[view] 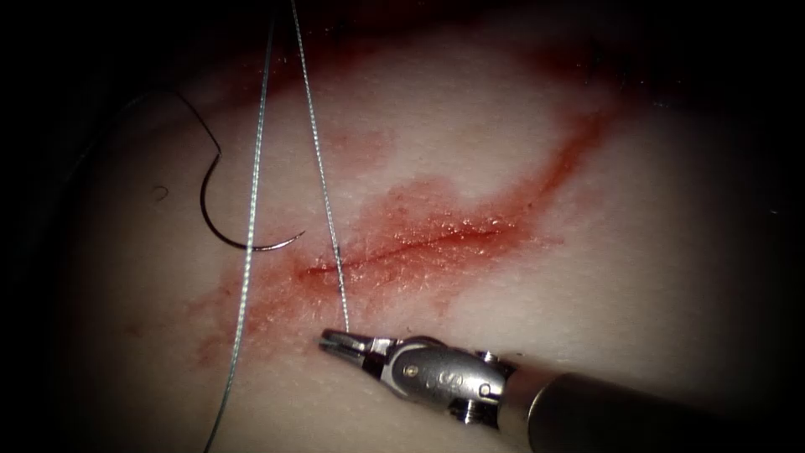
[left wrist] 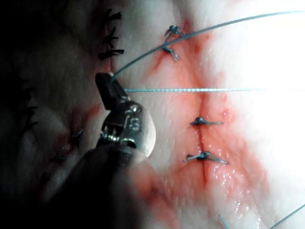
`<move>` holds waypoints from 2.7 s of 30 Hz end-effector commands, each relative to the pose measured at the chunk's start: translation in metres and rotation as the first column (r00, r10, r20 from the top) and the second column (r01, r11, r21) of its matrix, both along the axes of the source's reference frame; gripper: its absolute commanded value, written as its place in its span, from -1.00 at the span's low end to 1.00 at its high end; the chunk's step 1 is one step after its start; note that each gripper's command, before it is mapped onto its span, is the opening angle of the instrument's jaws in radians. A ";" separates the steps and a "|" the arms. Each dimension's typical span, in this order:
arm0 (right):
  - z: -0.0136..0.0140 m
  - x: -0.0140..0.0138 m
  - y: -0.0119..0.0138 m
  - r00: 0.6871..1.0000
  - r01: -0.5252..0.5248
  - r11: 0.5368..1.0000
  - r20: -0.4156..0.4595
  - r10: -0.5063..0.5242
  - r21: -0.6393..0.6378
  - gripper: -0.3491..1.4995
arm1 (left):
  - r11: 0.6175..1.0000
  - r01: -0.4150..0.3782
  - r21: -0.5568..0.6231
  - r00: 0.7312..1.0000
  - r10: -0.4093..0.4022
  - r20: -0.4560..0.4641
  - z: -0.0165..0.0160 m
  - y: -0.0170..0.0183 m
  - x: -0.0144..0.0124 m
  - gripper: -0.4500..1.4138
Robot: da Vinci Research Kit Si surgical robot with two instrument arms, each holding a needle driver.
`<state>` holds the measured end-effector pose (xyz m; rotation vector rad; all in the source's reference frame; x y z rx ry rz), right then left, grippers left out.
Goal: Wound Closure
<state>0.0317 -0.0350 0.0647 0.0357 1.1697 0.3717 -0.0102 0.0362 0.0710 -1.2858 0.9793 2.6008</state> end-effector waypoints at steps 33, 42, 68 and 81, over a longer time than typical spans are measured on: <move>-0.0046 -0.0031 0.0123 0.987 0.043 0.994 -0.157 -0.026 0.104 0.16 | 0.850 -0.451 0.272 0.781 0.229 0.581 -0.0133 -0.0257 -0.0043 -1.00; -0.0026 -0.0018 0.0159 0.965 0.034 0.980 -0.260 0.018 0.194 -0.33 | 0.819 -0.471 0.326 0.775 0.208 0.597 -0.0142 -0.0309 -0.0037 -1.00; 0.0027 0.0015 0.0207 0.785 0.028 0.900 -0.568 0.249 0.434 -0.84 | 0.689 -0.537 0.488 0.825 0.308 0.473 -0.0069 -0.0386 -0.0048 -1.00; -0.0005 0.0011 0.0201 0.743 0.217 0.865 -0.651 0.154 0.452 -0.85 | 0.710 -0.509 0.487 0.851 0.331 0.408 -0.0040 -0.0365 -0.0047 -1.00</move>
